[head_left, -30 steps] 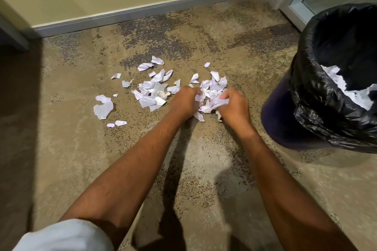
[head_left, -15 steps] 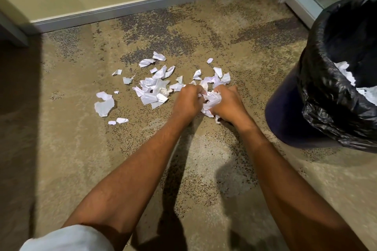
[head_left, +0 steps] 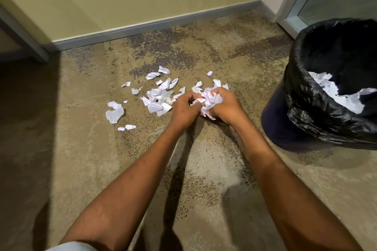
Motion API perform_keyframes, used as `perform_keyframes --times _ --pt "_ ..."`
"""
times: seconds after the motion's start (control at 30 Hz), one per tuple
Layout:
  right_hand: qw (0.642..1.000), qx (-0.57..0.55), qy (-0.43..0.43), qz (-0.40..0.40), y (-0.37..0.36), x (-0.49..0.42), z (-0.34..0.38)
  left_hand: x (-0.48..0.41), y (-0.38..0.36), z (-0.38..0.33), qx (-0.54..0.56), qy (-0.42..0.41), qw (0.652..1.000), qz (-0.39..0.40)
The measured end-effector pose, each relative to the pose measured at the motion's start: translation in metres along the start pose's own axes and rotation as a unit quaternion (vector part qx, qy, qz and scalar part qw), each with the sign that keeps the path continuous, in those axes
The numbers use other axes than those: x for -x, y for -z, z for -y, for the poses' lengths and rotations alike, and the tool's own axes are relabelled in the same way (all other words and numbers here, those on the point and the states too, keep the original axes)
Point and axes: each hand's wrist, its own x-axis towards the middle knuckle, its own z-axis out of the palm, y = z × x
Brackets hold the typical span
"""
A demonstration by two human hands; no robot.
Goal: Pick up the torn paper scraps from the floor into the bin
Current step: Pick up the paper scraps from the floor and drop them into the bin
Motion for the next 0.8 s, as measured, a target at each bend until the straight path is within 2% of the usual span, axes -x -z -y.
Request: perform_keyframes --times 0.23,0.4,0.67,0.8 --pt "0.999 -0.022 0.042 -0.001 0.030 0.013 0.046 0.008 0.019 -0.054 0.050 -0.042 0.998 -0.017" --pt "0.994 -0.062 0.082 -0.030 0.055 0.029 0.077 0.009 0.028 -0.095 0.074 -0.076 0.994 -0.031" --pt "0.977 -0.131 0.160 -0.041 0.119 0.077 0.126 0.023 0.024 -0.176 0.140 -0.127 0.982 0.003" --pt "0.970 -0.130 0.190 -0.077 0.159 0.098 0.137 0.032 0.006 -0.217 0.162 -0.165 0.973 0.025"
